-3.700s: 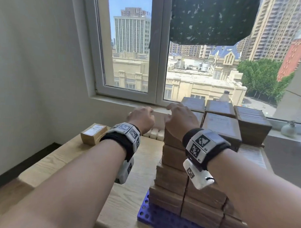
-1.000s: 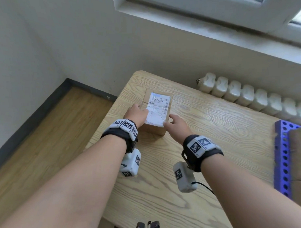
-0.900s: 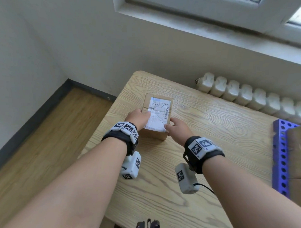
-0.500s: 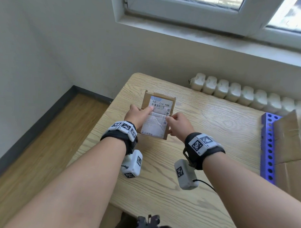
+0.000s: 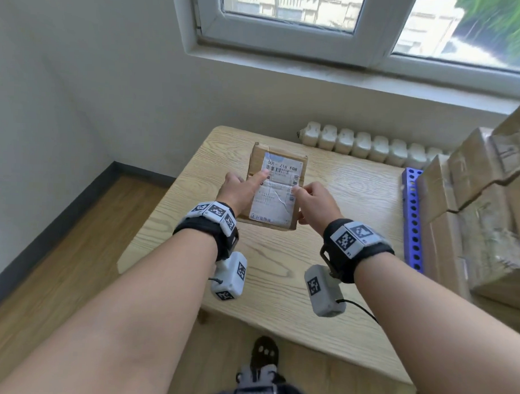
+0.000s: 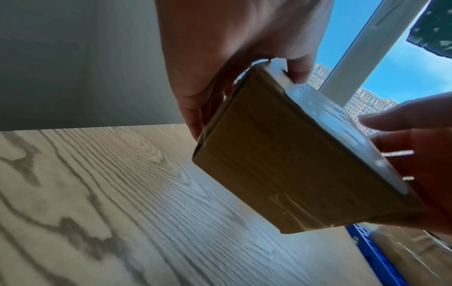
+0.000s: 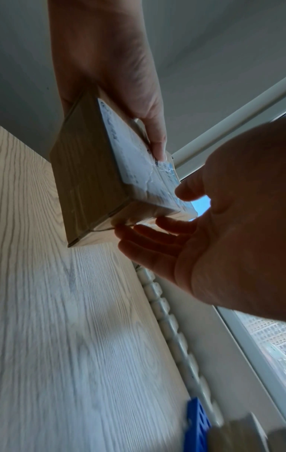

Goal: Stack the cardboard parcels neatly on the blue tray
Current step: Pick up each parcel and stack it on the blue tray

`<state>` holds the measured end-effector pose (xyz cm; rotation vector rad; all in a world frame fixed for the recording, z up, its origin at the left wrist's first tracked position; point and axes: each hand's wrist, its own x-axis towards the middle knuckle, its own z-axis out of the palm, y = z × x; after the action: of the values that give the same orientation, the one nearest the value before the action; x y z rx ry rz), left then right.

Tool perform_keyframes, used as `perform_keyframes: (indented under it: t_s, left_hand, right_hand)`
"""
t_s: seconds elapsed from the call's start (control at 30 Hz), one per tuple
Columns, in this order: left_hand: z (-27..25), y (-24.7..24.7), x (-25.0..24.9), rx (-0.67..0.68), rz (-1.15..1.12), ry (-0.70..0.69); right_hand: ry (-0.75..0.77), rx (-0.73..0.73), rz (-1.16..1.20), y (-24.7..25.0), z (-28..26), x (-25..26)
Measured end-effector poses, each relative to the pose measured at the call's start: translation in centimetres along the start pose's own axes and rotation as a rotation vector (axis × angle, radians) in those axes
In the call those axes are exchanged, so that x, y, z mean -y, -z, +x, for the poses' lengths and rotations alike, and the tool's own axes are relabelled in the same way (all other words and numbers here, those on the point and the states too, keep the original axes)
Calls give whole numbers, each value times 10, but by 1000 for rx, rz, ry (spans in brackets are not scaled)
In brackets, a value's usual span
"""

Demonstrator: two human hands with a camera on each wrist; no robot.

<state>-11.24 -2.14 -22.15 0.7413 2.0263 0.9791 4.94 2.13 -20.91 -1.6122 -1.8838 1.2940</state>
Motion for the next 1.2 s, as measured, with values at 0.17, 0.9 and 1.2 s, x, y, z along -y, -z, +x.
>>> perform_keyframes:
  t_s: [0.17,0.9,1.2]
  left_hand:
    - [-56,-11,1,3,-31,-101]
    - [-240,-92,-185,88,-389,-515]
    - [-295,-177,-272,161,-430,-691]
  right_hand:
    - [24,-98,-2,22,-57,-15]
    - [347,-282,284,237,-193,-9]
    - [423,-443,309,369,-216,-31]
